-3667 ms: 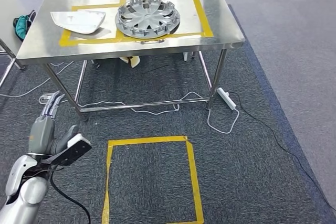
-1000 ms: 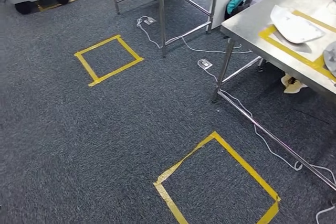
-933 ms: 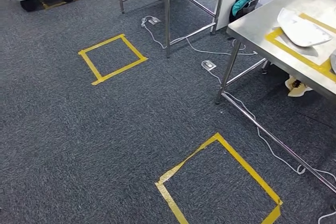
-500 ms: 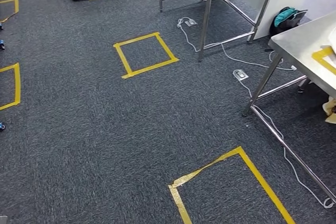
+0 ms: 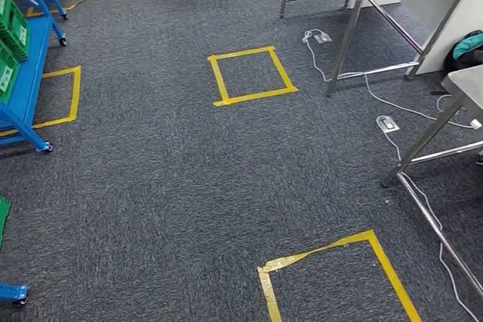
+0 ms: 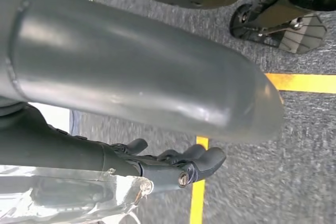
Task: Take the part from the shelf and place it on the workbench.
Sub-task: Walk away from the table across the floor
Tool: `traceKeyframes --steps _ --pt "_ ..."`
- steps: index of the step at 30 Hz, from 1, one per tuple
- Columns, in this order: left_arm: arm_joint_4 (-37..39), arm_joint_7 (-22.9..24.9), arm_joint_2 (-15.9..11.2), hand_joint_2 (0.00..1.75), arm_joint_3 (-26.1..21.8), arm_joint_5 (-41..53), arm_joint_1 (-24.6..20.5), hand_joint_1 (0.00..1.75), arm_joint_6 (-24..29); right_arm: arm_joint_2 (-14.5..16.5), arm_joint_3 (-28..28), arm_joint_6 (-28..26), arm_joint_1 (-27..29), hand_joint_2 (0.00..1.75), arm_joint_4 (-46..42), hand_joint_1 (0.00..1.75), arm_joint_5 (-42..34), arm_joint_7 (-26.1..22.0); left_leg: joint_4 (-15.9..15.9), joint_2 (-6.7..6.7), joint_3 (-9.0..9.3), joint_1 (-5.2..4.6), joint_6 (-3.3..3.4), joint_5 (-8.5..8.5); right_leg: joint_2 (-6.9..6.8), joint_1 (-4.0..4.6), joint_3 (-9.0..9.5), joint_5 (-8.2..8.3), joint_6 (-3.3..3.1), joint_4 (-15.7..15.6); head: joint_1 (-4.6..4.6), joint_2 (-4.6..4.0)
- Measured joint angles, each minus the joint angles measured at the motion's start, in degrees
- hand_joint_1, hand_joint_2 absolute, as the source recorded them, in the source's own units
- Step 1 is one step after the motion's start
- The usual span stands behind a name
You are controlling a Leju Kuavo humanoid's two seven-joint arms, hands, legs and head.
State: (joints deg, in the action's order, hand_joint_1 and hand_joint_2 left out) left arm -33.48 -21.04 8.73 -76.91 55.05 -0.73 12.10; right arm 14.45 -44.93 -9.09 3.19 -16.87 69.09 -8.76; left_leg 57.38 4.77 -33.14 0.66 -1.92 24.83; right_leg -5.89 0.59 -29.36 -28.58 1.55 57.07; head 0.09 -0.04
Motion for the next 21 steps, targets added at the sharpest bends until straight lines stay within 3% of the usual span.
traceKeyframes --steps 2,3,5,7,8,9,10,11,13,14,15,17,18,19,21 --pt "0.25 0.43 0.67 0.0 -0.58 0.07 -0.08 0.0 0.27 -0.02 -0.24 0.03 -0.04 0.0 -0.03 0.0 0.0 -0.03 -0.36 -1.19 0.1 -0.24 0.94 0.3 -1.35 -0.01 0.49 -0.5 0.44 -0.13 0.32 0.0" --pt "0.33 0.57 0.92 0.0 -0.91 0.07 0.02 0.0 0.33 -0.02 -0.32 0.03 -0.11 0.0 -0.04 0.0 0.0 -0.04 -0.41 -1.88 0.12 -0.27 1.32 0.3 -1.14 -0.19 0.71 -0.87 0.71 0.08 0.37 0.0" --pt "0.46 0.81 1.26 0.0 -1.37 0.06 0.04 0.0 0.44 -0.02 -0.39 0.04 -0.11 0.0 -0.04 0.0 0.0 -0.09 -0.49 -3.18 0.16 -0.18 2.15 0.16 1.68 -0.52 -0.42 -3.29 1.2 3.39 0.53 0.0" --pt "0.49 0.89 1.42 0.0 -1.48 0.05 -0.14 0.0 0.52 -0.02 -0.58 0.05 0.11 0.0 -0.04 0.0 0.01 -0.1 -0.5 -4.66 0.09 -0.2 2.7 0.1 4.93 -0.62 -4.18 -7.47 1.29 11.28 0.72 0.0" --pt "0.5 0.89 1.48 0.0 -1.53 0.05 -0.22 0.0 0.54 -0.02 -0.69 0.05 0.24 0.0 -0.04 0.0 0.01 -0.1 -0.49 -5.51 0.07 -0.26 2.82 0.1 5.48 -0.61 -6.15 -8.91 1.23 15.07 0.76 0.0" --pt "0.51 0.89 1.55 0.0 -1.6 0.05 -0.23 0.0 0.54 -0.02 -0.81 0.06 0.33 0.0 -0.04 0.0 0.01 -0.09 -0.48 -6.42 0.09 -0.33 2.87 0.1 5.71 -0.59 -7.5 -9.24 1.09 17.27 0.76 0.0" --pt "0.54 0.89 1.65 0.0 -1.67 0.05 -0.21 0.0 0.53 -0.02 -0.88 0.06 0.37 0.0 -0.04 0.0 0.01 -0.09 -0.47 -7.32 0.15 -0.38 2.87 0.11 5.84 -0.57 -7.79 -8.28 0.89 17.11 0.76 0.0" --pt "0.56 0.89 1.74 0.0 -1.73 0.05 -0.2 0.0 0.53 -0.02 -0.93 0.06 0.38 0.0 -0.04 0.0 0.01 -0.09 -0.46 -8.25 0.24 -0.4 2.86 0.11 6.12 -0.56 -6.94 -6.25 0.67 14.6 0.76 0.0" --pt "0.61 0.9 1.93 0.0 -1.78 0.06 -0.2 0.0 0.54 -0.03 -1.07 0.06 0.36 0.0 -0.04 0.0 0.0 -0.09 -0.4 -10.01 0.39 -0.41 2.69 0.11 8.2 -0.63 -3.51 -1.65 0.3 6.35 0.76 0.0" --pt "0.62 0.9 2.0 0.0 -1.79 0.06 -0.21 0.0 0.54 -0.03 -1.13 0.06 0.34 0.0 -0.04 0.0 0.0 -0.09 -0.33 -10.76 0.38 -0.43 2.49 0.1 9.16 -0.69 -2.17 -0.26 0.24 3.19 0.77 0.0" --pt "0.63 0.91 2.04 0.0 -1.81 0.06 -0.19 0.0 0.55 -0.04 -1.18 0.06 0.31 0.0 -0.04 0.0 0.0 -0.09 -0.3 -11.35 0.3 -0.42 2.22 0.06 9.82 -0.69 -1.41 0.34 0.23 1.46 0.73 0.0" --pt "0.64 0.91 2.05 0.0 -2.0 0.05 0.03 0.0 0.56 -0.05 -1.23 0.06 0.22 0.0 -0.04 0.0 0.0 -0.09 -0.45 -12.4 0.04 -0.28 1.51 -0.22 9.19 -0.57 -1.03 0.55 0.05 0.96 0.7 0.0" --pt "0.65 0.91 2.04 0.0 -2.18 0.05 0.16 0.0 0.56 -0.06 -1.24 0.06 0.16 0.0 -0.04 0.0 0.01 -0.09 -0.44 -12.31 -0.08 -0.23 1.21 -0.2 8.59 -0.58 -0.84 0.76 -0.25 0.82 0.66 0.0" --pt "0.67 0.94 2.1 0.0 -2.34 0.06 0.27 0.0 0.57 -0.07 -1.25 0.05 0.13 0.0 -0.04 0.0 0.01 -0.1 0.11 -11.36 -0.4 -0.29 0.94 0.28 7.99 -0.63 -0.69 0.99 -0.63 0.57 0.58 0.0" --pt "0.73 1.21 2.25 0.0 -2.52 0.16 0.14 0.0 0.62 -0.07 -1.27 0.04 0.17 0.0 -0.04 0.0 0.03 -0.1 4.55 -8.04 -2.48 -0.49 0.55 3.18 6.55 -0.72 -0.59 1.3 -1.25 0.12 0.3 0.0"
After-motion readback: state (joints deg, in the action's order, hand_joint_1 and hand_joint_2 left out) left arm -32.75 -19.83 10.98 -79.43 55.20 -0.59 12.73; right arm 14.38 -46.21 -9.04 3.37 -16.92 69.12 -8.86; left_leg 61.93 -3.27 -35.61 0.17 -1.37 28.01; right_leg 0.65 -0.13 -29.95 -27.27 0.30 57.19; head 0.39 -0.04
